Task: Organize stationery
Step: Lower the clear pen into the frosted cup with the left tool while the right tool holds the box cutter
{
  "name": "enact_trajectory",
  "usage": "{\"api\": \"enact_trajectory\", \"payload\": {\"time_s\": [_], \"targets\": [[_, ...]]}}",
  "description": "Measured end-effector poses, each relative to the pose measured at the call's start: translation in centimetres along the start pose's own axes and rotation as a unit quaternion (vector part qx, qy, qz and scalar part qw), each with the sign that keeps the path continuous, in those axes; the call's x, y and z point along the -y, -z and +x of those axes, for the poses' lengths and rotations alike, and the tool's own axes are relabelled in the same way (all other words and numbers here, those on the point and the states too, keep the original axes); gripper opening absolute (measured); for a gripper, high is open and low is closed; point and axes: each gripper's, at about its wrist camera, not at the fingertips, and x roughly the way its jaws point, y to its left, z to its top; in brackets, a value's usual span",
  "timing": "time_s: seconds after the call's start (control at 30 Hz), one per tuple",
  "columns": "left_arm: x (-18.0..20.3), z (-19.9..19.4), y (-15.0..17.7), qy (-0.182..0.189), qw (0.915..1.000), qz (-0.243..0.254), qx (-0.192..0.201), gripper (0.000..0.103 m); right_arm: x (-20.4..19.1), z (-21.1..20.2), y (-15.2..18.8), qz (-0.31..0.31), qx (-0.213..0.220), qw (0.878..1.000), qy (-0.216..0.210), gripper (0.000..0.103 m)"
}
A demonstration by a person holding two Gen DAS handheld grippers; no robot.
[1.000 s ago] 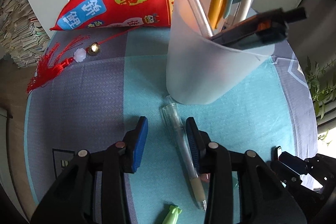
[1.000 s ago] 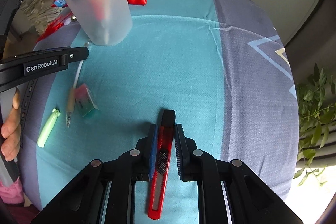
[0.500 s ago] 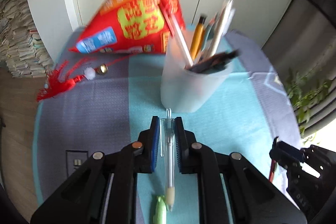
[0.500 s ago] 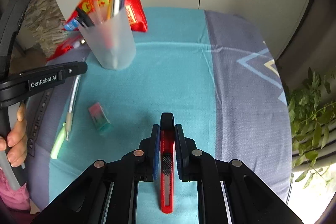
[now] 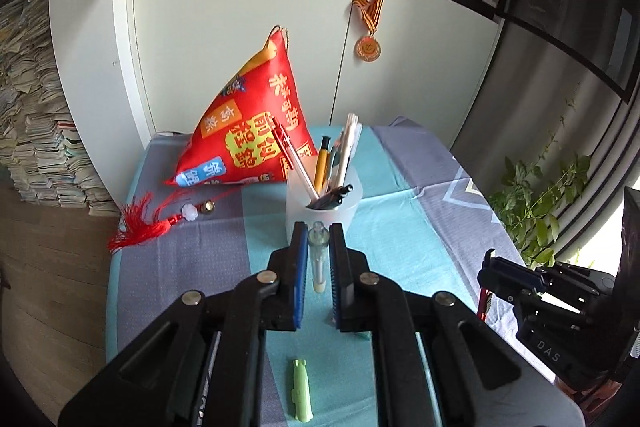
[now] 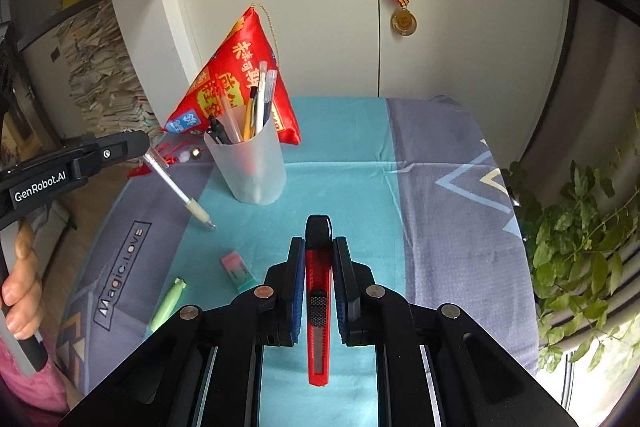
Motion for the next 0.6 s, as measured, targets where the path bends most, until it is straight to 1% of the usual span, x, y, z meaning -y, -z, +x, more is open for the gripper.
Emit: {"api": "enact_trajectory", "payload": {"time_s": [0.13,0.4,0.5,0.6], "targets": [[-0.2,-0.4,-1.1,0.003,1.0,0.0,0.009,0.008,-0.1,-0.7,0.0,-0.001,0.007,1.0,0.002,0.014],[-0.7,-2.8,-5.0,-0.022,0.9977,0.005,0.065,0.008,0.2,-1.5,-0.2,0.007,0.019,1.0,0.0,0.014],[-0.6,-2.3,-6.3,-0.028,0.9971,0.007,0.071,0.008,0.2,-1.7,-0.2,0.007,0.021,1.0,0.0,0.014],[-0.4,-0.8,-7.0,-0.029,0.9977,0.008,0.061,0.008,0.2,-1.8,-0.1,0.008,0.022,1.0,0.001,0.014]]}}
